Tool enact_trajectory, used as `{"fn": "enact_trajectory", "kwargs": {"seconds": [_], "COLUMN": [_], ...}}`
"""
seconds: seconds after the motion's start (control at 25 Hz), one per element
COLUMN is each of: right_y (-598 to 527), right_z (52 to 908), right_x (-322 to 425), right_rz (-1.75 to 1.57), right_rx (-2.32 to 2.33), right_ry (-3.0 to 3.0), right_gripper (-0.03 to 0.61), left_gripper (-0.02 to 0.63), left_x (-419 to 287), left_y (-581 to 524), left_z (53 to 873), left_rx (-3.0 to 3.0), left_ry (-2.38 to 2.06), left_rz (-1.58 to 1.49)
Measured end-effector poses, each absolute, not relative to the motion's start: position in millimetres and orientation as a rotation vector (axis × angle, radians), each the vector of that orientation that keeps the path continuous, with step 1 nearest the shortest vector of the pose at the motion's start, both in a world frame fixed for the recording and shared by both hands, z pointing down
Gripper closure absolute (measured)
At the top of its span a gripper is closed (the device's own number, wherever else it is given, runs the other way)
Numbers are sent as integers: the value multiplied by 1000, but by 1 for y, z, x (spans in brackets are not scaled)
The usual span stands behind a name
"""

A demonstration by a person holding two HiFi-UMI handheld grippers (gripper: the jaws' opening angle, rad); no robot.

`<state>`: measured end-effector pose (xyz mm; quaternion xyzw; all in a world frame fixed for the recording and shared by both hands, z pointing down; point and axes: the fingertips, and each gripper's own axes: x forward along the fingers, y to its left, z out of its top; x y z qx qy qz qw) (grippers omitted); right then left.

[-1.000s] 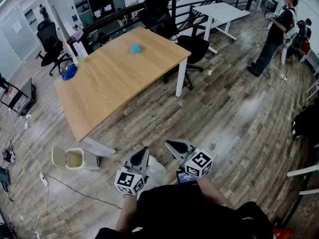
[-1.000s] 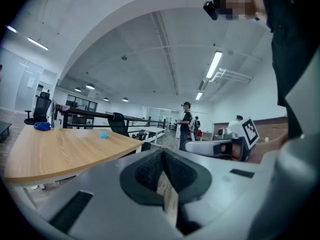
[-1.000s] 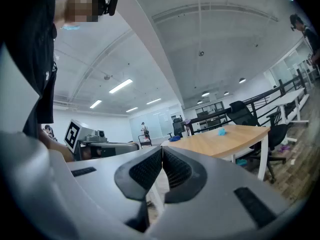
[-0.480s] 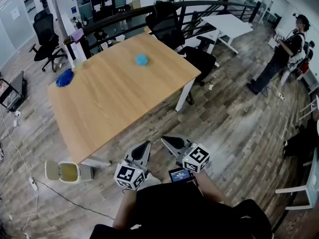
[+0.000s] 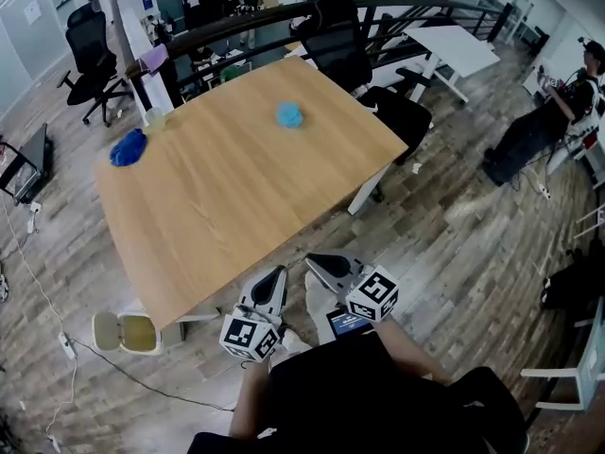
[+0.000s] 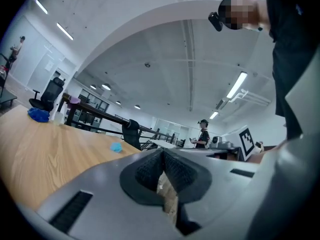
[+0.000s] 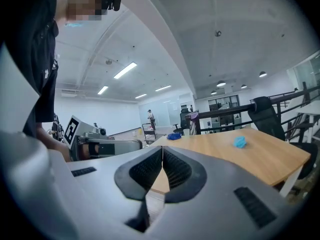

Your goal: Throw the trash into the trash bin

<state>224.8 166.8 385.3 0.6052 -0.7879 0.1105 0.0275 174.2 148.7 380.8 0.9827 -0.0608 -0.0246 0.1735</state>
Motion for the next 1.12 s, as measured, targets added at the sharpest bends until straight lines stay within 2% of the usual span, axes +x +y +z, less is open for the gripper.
{"fn": "enact_trajectory", "kwargs": {"seconds": [0.28, 0.72, 1.08, 1.12], "right_y": [81, -30, -100, -108], "right_z": [395, 416, 466, 472], "right_x": [298, 463, 541, 547], "right_rz": [377, 445, 416, 415], "right_rx": [1864, 1901, 1914, 1906], "right_ry": [-2477, -2478, -2333, -2319], "right_gripper": [580, 580, 576, 557], "left_gripper": [615, 615, 615, 615], "left_x": [234, 405, 448, 453], "left_y": [72, -13, -54, -61], "left_z": [385, 375, 414, 417], "left_rx": [2778, 2780, 2705, 2706], "left_ry": [-279, -204, -264, -261], "left_rz": [6, 97, 221, 234]}}
